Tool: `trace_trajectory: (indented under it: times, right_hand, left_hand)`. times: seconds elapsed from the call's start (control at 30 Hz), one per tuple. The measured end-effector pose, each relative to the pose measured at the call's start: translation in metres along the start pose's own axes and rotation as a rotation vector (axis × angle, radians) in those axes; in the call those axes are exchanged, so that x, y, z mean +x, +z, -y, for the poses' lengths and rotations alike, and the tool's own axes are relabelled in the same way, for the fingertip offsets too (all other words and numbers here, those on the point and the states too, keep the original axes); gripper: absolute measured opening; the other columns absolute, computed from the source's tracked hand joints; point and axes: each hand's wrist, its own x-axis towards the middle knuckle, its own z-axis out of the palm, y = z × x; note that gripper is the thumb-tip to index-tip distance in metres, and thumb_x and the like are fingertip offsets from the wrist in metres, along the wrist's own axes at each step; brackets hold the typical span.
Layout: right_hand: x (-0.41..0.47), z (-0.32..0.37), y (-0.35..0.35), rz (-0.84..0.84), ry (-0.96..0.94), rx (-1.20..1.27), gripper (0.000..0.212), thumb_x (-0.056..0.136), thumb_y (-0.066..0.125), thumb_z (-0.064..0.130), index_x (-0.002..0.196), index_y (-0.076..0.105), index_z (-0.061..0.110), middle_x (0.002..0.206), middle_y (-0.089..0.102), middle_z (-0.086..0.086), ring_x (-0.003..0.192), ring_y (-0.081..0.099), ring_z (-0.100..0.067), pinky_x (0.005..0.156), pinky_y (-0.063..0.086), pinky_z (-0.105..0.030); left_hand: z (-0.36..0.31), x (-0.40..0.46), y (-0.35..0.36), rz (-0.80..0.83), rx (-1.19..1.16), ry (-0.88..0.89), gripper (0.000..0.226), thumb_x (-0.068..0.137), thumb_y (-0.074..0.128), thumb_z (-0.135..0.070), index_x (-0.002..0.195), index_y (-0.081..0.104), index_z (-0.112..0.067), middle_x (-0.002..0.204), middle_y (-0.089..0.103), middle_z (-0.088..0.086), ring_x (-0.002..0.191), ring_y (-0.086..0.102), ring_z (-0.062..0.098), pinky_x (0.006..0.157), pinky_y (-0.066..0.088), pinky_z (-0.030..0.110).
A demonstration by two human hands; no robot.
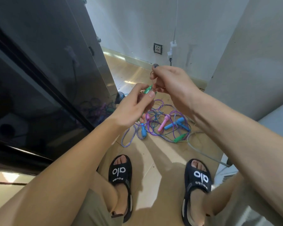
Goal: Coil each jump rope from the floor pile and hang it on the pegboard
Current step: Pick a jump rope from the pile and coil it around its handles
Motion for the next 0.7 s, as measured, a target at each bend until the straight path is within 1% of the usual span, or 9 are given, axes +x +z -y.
trace_trajectory:
  times: [0.03, 0.1, 0.17, 0.23, 0.33, 0.47, 0.57, 0.63, 0.7]
  right_hand:
    - [0.008, 0.001, -0.001, -0.014, -0.004, -0.023, 0.032, 0.098, 0.058, 0.027, 0.069, 0.063, 0.016, 0.046, 0.045, 0.012, 0.057, 0.047, -0.013, 0.065, 0.038, -0.027]
    - [0.027, 0.001, 0.0, -0.054, -0.028, -0.083, 0.03, 0.093, 0.06, 0.028, 0.065, 0.066, 0.019, 0.053, 0.048, 0.008, 0.062, 0.046, -0.014, 0.069, 0.038, -0.031]
    - [0.049, -0.001, 0.002, -0.077, -0.034, -0.116, 0.028, 0.09, 0.061, 0.028, 0.063, 0.067, 0.02, 0.055, 0.049, 0.007, 0.062, 0.047, -0.015, 0.07, 0.04, -0.034]
    - [0.074, 0.0, 0.003, -0.089, -0.013, -0.136, 0.03, 0.09, 0.061, 0.028, 0.061, 0.066, 0.019, 0.054, 0.049, 0.004, 0.059, 0.048, -0.016, 0.068, 0.042, -0.034]
    - [0.118, 0.021, -0.005, -0.062, -0.024, -0.18, 0.033, 0.093, 0.061, 0.027, 0.061, 0.065, 0.019, 0.051, 0.05, 0.006, 0.055, 0.047, -0.014, 0.066, 0.041, -0.033]
    - [0.165, 0.083, -0.021, -0.036, -0.099, -0.217, 0.03, 0.094, 0.061, 0.024, 0.066, 0.062, 0.015, 0.054, 0.052, 0.004, 0.052, 0.047, -0.012, 0.061, 0.041, -0.028]
    - [0.191, 0.14, -0.032, -0.052, -0.192, -0.275, 0.01, 0.09, 0.063, 0.015, 0.08, 0.063, 0.012, 0.068, 0.057, 0.0, 0.064, 0.054, -0.012, 0.065, 0.045, -0.029]
    - [0.205, 0.183, -0.036, -0.056, -0.234, -0.315, 0.003, 0.089, 0.06, 0.009, 0.09, 0.063, 0.009, 0.073, 0.056, 0.001, 0.069, 0.053, -0.012, 0.068, 0.044, -0.026]
    - [0.216, 0.233, -0.038, -0.054, -0.228, -0.341, 0.004, 0.091, 0.059, 0.01, 0.093, 0.063, 0.011, 0.076, 0.058, 0.005, 0.071, 0.055, -0.009, 0.068, 0.045, -0.023]
  left_hand:
    - [0.002, 0.006, -0.001, -0.011, -0.012, 0.008, 0.026, 0.102, 0.053, -0.039, 0.125, 0.051, -0.026, 0.076, 0.062, -0.002, 0.054, 0.059, 0.013, 0.053, 0.05, 0.026]
    - [0.006, 0.021, -0.004, -0.042, -0.013, -0.011, 0.026, 0.102, 0.056, -0.035, 0.125, 0.052, -0.024, 0.079, 0.064, 0.003, 0.054, 0.058, 0.013, 0.053, 0.05, 0.026]
    - [0.011, 0.042, -0.005, -0.067, 0.013, -0.031, 0.021, 0.102, 0.055, -0.035, 0.12, 0.054, -0.024, 0.083, 0.065, 0.01, 0.055, 0.056, 0.016, 0.052, 0.049, 0.031]
    - [0.017, 0.071, -0.005, -0.081, 0.05, -0.045, 0.011, 0.102, 0.054, -0.034, 0.109, 0.056, -0.026, 0.081, 0.065, 0.011, 0.054, 0.055, 0.018, 0.051, 0.051, 0.037]
    - [0.007, 0.122, -0.011, -0.066, 0.087, -0.051, 0.01, 0.102, 0.054, -0.037, 0.102, 0.054, -0.026, 0.081, 0.066, 0.008, 0.057, 0.06, 0.019, 0.06, 0.057, 0.045]
    - [-0.049, 0.179, -0.033, -0.073, 0.028, 0.01, 0.017, 0.103, 0.057, -0.028, 0.114, 0.056, -0.017, 0.09, 0.071, 0.006, 0.074, 0.068, 0.016, 0.071, 0.057, 0.027]
    - [-0.108, 0.216, -0.067, -0.061, -0.099, -0.003, 0.023, 0.099, 0.064, -0.021, 0.114, 0.055, -0.006, 0.091, 0.072, 0.013, 0.081, 0.073, 0.019, 0.078, 0.06, 0.03]
    - [-0.152, 0.233, -0.095, -0.05, -0.15, -0.01, 0.028, 0.095, 0.07, -0.017, 0.111, 0.054, 0.0, 0.095, 0.072, 0.015, 0.086, 0.076, 0.023, 0.076, 0.062, 0.03]
    - [-0.2, 0.246, -0.123, -0.02, -0.146, -0.009, 0.031, 0.093, 0.072, -0.016, 0.113, 0.053, -0.001, 0.096, 0.071, 0.008, 0.082, 0.076, 0.013, 0.069, 0.057, 0.018]
